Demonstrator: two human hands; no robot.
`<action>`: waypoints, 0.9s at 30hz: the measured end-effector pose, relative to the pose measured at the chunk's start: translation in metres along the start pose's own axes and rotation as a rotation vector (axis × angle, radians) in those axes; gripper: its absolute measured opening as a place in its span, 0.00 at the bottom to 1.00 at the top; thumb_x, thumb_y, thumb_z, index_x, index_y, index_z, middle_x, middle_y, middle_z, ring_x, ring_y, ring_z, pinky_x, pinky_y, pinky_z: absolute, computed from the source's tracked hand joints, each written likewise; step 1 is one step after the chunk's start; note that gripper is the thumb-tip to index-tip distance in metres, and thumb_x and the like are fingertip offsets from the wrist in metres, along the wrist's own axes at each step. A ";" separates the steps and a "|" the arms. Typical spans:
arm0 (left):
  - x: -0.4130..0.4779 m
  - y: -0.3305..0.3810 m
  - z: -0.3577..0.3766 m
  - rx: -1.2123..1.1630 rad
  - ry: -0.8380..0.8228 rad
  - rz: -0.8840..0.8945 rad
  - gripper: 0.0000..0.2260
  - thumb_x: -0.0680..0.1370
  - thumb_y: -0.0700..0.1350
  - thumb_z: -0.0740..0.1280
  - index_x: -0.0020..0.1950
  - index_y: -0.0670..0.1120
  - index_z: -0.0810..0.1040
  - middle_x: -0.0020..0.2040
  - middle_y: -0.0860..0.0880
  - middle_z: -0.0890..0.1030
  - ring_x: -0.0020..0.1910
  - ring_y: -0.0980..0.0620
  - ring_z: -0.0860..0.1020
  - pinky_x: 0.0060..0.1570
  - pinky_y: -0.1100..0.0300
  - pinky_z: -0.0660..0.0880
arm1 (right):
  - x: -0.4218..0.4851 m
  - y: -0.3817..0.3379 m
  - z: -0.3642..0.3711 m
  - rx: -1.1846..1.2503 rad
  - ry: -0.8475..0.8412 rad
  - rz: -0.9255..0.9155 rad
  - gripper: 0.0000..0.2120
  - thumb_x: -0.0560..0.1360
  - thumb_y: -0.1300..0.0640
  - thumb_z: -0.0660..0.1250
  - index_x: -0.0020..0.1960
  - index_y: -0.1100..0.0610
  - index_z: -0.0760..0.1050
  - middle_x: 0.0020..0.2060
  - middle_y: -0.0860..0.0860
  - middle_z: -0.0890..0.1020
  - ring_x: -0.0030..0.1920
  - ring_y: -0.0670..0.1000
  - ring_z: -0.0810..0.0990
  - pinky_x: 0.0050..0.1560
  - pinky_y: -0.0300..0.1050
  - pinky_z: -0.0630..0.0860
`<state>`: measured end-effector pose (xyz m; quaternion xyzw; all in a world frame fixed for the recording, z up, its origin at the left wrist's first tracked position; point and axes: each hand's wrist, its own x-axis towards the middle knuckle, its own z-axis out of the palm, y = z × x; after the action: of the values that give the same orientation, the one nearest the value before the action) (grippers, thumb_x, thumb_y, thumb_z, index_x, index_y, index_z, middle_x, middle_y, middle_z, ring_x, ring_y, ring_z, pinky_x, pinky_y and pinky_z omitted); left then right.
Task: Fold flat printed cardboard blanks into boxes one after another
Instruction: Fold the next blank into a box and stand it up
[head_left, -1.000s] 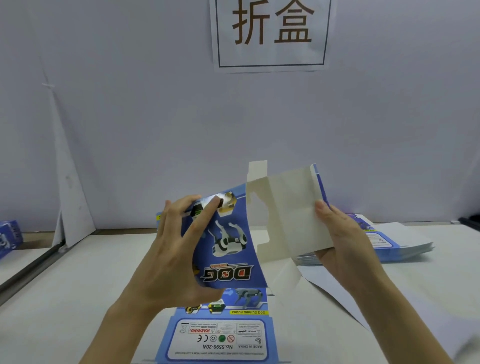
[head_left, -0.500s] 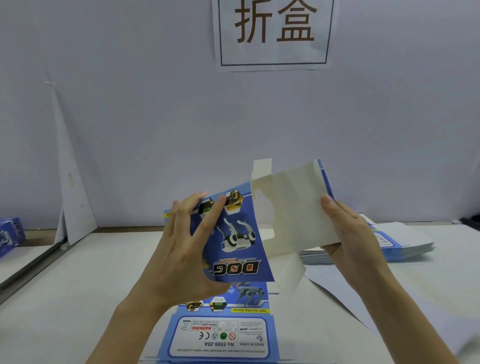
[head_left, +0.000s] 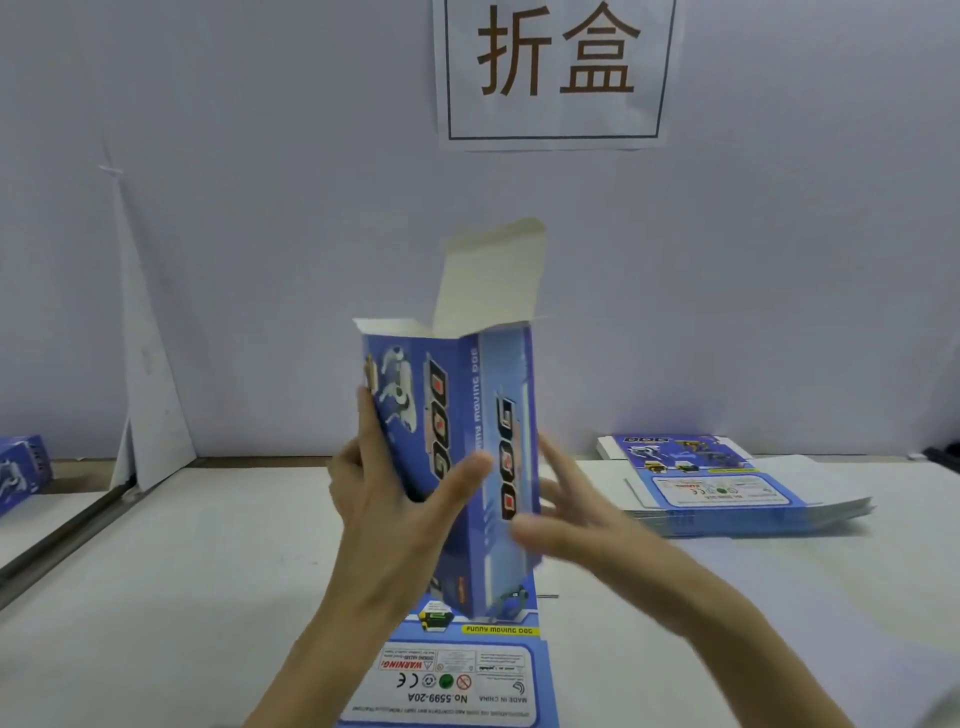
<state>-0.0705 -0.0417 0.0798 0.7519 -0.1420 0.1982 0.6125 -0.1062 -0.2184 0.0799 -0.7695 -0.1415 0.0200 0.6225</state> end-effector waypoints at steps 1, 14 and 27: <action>-0.002 0.002 0.003 -0.019 -0.029 -0.019 0.54 0.50 0.85 0.54 0.73 0.69 0.45 0.56 0.57 0.63 0.56 0.66 0.60 0.61 0.63 0.62 | 0.002 0.003 0.009 -0.013 -0.003 -0.048 0.44 0.59 0.35 0.75 0.70 0.35 0.57 0.61 0.32 0.75 0.62 0.39 0.76 0.61 0.42 0.75; 0.008 -0.011 -0.006 -0.261 -0.210 -0.085 0.21 0.69 0.64 0.65 0.39 0.47 0.82 0.30 0.34 0.78 0.28 0.37 0.78 0.25 0.50 0.76 | 0.005 0.003 -0.007 0.257 0.155 -0.257 0.29 0.65 0.48 0.71 0.64 0.40 0.67 0.57 0.42 0.81 0.57 0.49 0.82 0.46 0.41 0.80; 0.006 -0.015 -0.005 -0.167 -0.092 0.094 0.21 0.70 0.62 0.65 0.41 0.43 0.81 0.30 0.38 0.78 0.30 0.37 0.76 0.26 0.52 0.74 | 0.006 0.004 -0.001 0.130 0.216 -0.206 0.37 0.60 0.43 0.74 0.66 0.41 0.64 0.56 0.41 0.81 0.56 0.47 0.82 0.45 0.41 0.81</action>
<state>-0.0587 -0.0333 0.0705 0.6992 -0.2210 0.1792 0.6559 -0.0995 -0.2184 0.0773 -0.7067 -0.1503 -0.1176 0.6812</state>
